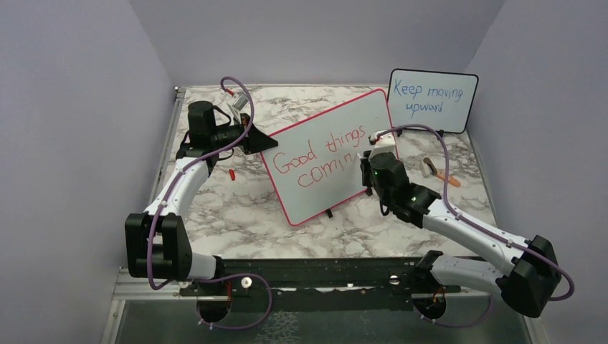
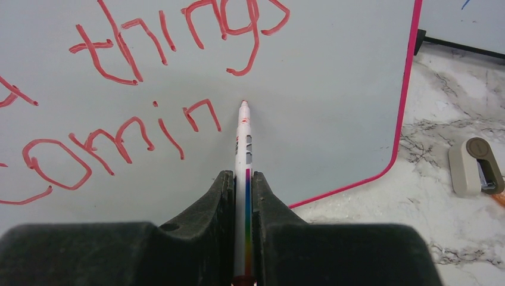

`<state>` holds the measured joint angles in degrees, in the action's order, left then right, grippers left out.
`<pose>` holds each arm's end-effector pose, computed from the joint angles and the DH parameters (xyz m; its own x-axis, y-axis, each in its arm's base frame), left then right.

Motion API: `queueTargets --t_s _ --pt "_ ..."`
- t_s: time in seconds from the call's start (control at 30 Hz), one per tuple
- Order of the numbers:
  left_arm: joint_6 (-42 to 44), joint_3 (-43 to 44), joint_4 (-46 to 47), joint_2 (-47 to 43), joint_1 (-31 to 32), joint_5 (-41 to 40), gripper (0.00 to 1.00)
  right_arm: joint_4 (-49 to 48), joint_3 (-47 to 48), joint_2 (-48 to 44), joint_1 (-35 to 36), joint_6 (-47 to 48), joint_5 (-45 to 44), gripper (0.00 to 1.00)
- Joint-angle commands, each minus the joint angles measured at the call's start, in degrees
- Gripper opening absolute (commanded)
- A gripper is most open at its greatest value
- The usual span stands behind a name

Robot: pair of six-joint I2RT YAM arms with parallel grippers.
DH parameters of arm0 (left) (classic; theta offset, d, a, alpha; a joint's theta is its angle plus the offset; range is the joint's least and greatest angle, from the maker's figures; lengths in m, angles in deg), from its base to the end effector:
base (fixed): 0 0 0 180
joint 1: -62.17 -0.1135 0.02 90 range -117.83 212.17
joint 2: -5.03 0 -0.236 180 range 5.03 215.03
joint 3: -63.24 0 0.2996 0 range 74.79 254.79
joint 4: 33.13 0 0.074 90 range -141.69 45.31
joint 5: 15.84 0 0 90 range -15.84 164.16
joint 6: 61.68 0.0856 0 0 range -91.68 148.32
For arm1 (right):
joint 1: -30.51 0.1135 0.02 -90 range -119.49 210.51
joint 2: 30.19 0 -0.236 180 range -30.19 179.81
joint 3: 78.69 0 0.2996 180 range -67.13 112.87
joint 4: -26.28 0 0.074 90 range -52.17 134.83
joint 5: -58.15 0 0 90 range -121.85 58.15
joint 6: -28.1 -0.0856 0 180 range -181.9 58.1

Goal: Write a sentence on the whiteboard

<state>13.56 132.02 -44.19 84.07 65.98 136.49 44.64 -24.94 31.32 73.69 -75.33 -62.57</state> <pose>0.3700 -0.1006 0.2505 -0.5684 -0.0807 -0.8188 0.7335 0.4012 -0.5487 0.2755 0.1986 0.2155 -0.3712 -0.0745 -0.9256 -0.1723 0.9850 -0.0102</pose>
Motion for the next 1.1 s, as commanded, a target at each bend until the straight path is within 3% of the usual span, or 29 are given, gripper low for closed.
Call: queueTargets --t_s 0.0,0.47,1.07 --pt "5.1 -1.4 -5.17 3.13 0.93 -6.34 0.0 -3.39 1.48 0.9 -0.76 0.6 -0.19 0.01" --pt "5.1 -1.35 -5.16 3.06 0.93 -6.34 0.0 -4.25 2.93 1.53 -0.9 1.63 4.31 0.01" --pt "5.18 -1.34 -5.38 3.04 0.93 -6.6 0.0 1.36 1.39 1.21 -0.9 -0.27 8.96 0.01"
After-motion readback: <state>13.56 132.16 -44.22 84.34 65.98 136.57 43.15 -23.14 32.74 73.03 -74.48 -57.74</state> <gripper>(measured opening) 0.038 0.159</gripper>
